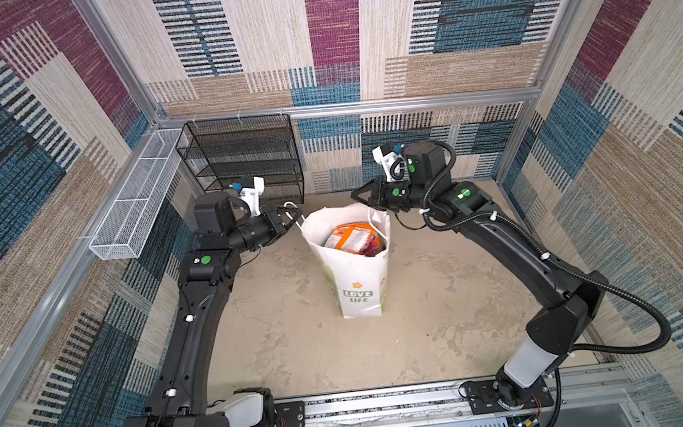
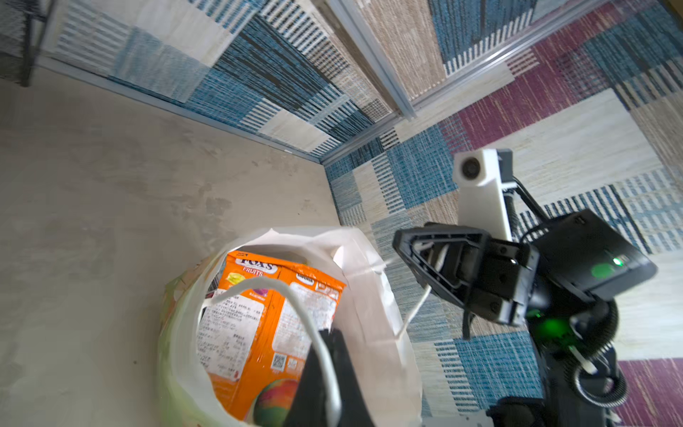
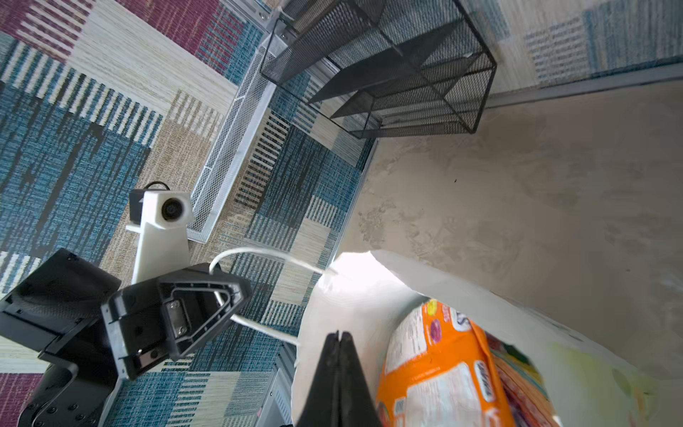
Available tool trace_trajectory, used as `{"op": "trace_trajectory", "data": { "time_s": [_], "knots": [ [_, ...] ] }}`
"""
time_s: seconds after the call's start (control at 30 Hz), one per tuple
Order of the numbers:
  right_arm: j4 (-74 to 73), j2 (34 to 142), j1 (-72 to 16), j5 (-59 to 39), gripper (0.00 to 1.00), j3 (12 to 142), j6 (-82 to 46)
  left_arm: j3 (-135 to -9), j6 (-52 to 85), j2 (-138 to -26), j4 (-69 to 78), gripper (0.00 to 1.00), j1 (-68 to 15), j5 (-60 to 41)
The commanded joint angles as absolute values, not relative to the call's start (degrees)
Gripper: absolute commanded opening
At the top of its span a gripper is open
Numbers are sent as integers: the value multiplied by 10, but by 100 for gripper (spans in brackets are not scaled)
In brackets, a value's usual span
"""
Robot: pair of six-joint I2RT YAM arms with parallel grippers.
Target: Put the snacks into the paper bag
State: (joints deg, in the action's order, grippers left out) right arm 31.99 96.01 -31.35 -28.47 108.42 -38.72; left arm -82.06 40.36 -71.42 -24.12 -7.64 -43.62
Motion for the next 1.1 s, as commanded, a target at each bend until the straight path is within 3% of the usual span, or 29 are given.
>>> {"op": "trace_trajectory", "data": {
  "time_s": [0.0, 0.07, 0.17, 0.3, 0.4, 0.83, 0.93, 1.03, 1.07],
  "knots": [
    [306, 972, -291, -369, 0, 1142, -359, -926, 395, -736, -253, 0, -115, -413],
    [340, 962, -289, -333, 0, 1175, -334, -959, 381, -726, -275, 0, -130, -368],
    [325, 923, -279, -299, 0, 1108, -319, -920, 374, -716, -239, 0, -164, -308],
    [282, 895, -243, -336, 0, 1002, -329, -946, 376, -771, -285, 0, -173, -365],
    [260, 873, -237, -321, 0, 961, -327, -893, 374, -752, -237, 0, -190, -312],
    [218, 850, -229, -347, 0, 845, -299, -778, 387, -747, -173, 0, -190, -317],
    [227, 844, -228, -345, 11, 835, -292, -766, 390, -749, -169, 4, -190, -320],
    [234, 829, -227, -340, 43, 825, -308, -766, 393, -748, -166, 33, -189, -327],
    [234, 821, -227, -344, 52, 822, -317, -767, 391, -746, -169, 47, -190, -327]
  ]
}}
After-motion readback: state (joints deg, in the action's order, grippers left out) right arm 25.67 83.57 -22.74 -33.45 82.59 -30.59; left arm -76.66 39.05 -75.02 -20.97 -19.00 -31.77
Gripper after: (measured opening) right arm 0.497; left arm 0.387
